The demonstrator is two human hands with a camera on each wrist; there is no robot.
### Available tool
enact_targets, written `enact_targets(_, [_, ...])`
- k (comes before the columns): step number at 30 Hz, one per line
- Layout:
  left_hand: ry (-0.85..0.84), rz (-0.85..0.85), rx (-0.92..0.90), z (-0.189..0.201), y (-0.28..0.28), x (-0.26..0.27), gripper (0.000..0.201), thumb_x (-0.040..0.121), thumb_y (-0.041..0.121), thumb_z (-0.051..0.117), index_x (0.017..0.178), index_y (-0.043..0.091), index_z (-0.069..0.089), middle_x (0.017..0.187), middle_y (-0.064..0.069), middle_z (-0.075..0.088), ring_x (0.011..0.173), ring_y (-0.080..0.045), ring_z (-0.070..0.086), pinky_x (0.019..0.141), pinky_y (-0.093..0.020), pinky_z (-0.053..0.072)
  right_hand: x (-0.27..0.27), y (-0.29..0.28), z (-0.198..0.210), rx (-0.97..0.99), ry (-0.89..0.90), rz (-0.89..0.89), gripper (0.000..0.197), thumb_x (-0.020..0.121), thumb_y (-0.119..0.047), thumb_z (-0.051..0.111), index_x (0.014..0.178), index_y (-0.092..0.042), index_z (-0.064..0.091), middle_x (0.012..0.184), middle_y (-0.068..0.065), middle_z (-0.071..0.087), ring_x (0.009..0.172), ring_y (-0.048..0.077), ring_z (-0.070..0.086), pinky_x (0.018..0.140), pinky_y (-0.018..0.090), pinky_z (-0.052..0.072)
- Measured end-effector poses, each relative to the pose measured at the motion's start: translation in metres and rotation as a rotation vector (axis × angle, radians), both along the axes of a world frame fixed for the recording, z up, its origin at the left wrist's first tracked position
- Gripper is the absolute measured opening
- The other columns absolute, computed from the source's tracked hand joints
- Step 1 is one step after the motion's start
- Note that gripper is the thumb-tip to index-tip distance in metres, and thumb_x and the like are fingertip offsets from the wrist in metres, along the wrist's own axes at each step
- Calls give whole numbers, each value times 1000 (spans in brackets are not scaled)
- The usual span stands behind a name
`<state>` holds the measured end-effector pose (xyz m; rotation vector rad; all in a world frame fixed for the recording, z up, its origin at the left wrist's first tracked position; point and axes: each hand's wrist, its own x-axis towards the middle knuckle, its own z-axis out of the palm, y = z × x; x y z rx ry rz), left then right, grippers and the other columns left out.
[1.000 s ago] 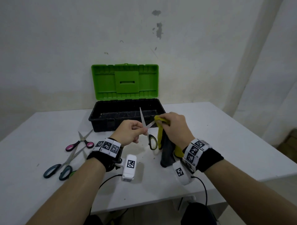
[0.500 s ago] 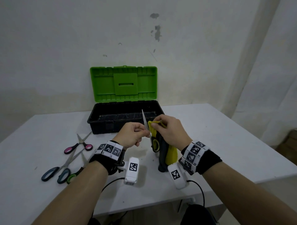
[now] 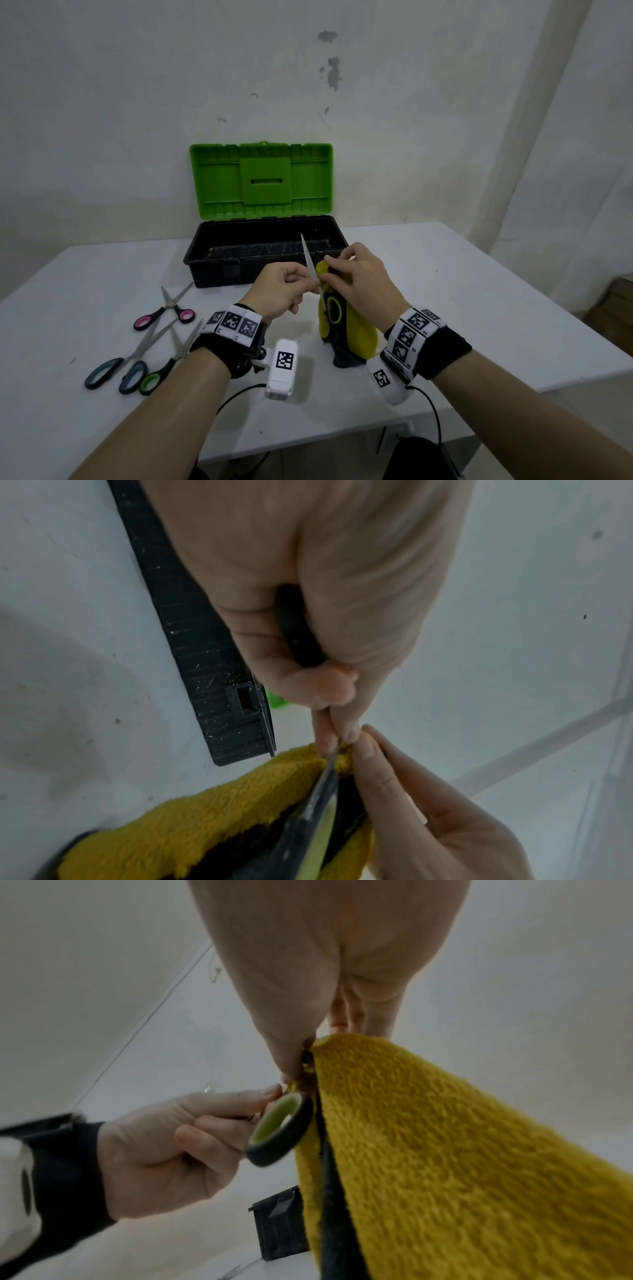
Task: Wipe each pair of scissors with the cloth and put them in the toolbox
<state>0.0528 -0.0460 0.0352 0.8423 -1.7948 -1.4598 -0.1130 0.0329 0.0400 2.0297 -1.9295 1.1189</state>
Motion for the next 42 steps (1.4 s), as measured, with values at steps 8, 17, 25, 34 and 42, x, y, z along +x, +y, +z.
enact_targets(8, [10, 23, 1, 1, 3, -2, 8, 91, 6, 68, 85, 3, 66, 74, -10, 71, 45, -11, 40, 42, -23, 41, -1, -1, -1, -21, 14, 16, 28, 93, -17, 62, 120, -13, 68, 106, 4, 55, 92, 17, 55, 85, 28, 47])
enact_targets(17, [-14, 23, -40, 1, 3, -5, 8, 92, 6, 67, 85, 3, 65, 77, -13, 71, 43, -8, 42, 42, -23, 42, 2, -3, -5, -178, -89, 50, 15, 86, -17, 71, 99, -9, 74, 91, 2, 63, 81, 10, 58, 78, 22, 49])
enact_targets(25, [26, 35, -25, -1, 3, -6, 9, 92, 6, 67, 86, 0, 64, 74, -12, 71, 42, -11, 39, 41, -24, 40, -1, -6, -5, -131, -19, 23, 18, 91, -17, 65, 106, -13, 72, 95, 4, 62, 85, 19, 60, 77, 31, 52])
enact_targets(34, [-5, 41, 5, -6, 3, -8, 10, 92, 8, 68, 88, -1, 65, 73, -8, 72, 44, -11, 40, 43, -25, 40, -6, 3, -4, -157, -1, 70, 14, 91, -16, 64, 104, -15, 71, 92, 1, 66, 82, 15, 61, 76, 28, 51])
enact_targets(42, [-16, 33, -29, -6, 4, -7, 10, 91, 9, 69, 85, 2, 65, 75, -10, 73, 44, -10, 41, 43, -25, 41, -19, 1, 2, -123, -39, -24, 19, 92, -15, 62, 108, -13, 72, 92, 6, 64, 84, 22, 62, 76, 29, 50])
